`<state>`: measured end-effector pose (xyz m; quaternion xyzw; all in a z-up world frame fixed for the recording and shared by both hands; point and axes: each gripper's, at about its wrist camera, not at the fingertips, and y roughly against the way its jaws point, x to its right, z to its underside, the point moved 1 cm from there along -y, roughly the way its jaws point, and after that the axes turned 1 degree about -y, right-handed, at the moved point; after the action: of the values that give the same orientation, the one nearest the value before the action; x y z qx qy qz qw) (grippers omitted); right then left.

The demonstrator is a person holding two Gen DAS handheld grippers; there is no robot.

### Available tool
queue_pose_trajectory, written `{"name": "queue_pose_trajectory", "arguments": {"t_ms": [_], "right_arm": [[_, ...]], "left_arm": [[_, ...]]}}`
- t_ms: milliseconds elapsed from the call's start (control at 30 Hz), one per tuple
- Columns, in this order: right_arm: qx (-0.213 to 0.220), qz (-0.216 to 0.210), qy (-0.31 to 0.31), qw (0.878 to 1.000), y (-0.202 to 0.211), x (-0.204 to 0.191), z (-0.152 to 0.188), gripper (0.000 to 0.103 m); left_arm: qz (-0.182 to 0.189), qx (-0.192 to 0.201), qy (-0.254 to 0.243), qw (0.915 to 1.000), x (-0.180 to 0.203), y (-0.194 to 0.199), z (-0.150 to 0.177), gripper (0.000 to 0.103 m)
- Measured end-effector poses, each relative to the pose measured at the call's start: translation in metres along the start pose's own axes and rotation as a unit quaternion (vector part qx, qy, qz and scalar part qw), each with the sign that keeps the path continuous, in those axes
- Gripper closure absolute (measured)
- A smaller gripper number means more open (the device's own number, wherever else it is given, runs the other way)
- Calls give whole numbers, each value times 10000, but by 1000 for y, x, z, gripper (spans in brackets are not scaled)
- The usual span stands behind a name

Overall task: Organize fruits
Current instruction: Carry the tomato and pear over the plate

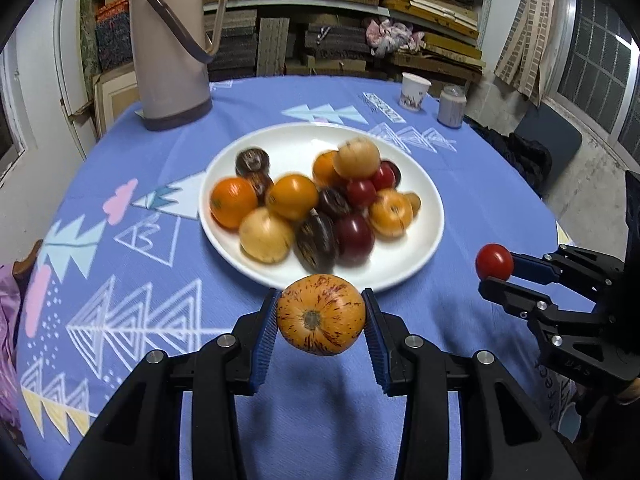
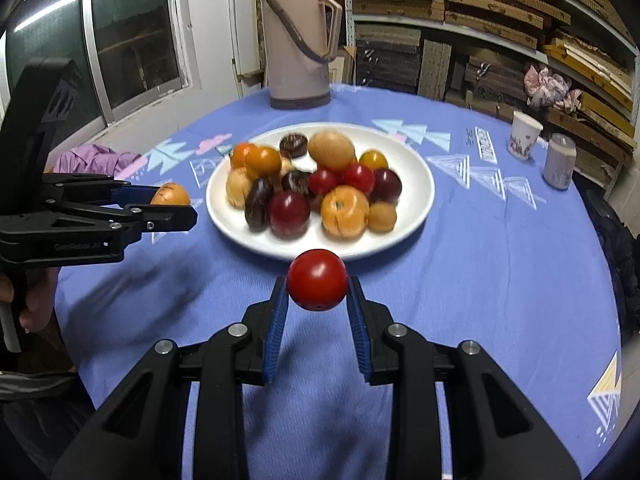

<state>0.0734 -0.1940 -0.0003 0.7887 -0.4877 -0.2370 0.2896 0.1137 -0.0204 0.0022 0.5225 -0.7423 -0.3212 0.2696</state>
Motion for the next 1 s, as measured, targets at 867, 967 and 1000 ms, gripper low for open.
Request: {"name": "queue_pose_trajectory", "arguments": {"t_ms": [867,967,1000], "right_arm": [[110,-207,-91,9997,-60,13,-83,74],[50,-224,-103,9997,-69,14,-87,74],[28,-219,-111,9997,-73,15,-88,74]], "left_arm": [[-104,62,32,9999,-7,-52,-81,62],[-76,18,42,10000,-8,-59,-84,62],[-74,9,48,10000,-9,-60,-86,62]]}}
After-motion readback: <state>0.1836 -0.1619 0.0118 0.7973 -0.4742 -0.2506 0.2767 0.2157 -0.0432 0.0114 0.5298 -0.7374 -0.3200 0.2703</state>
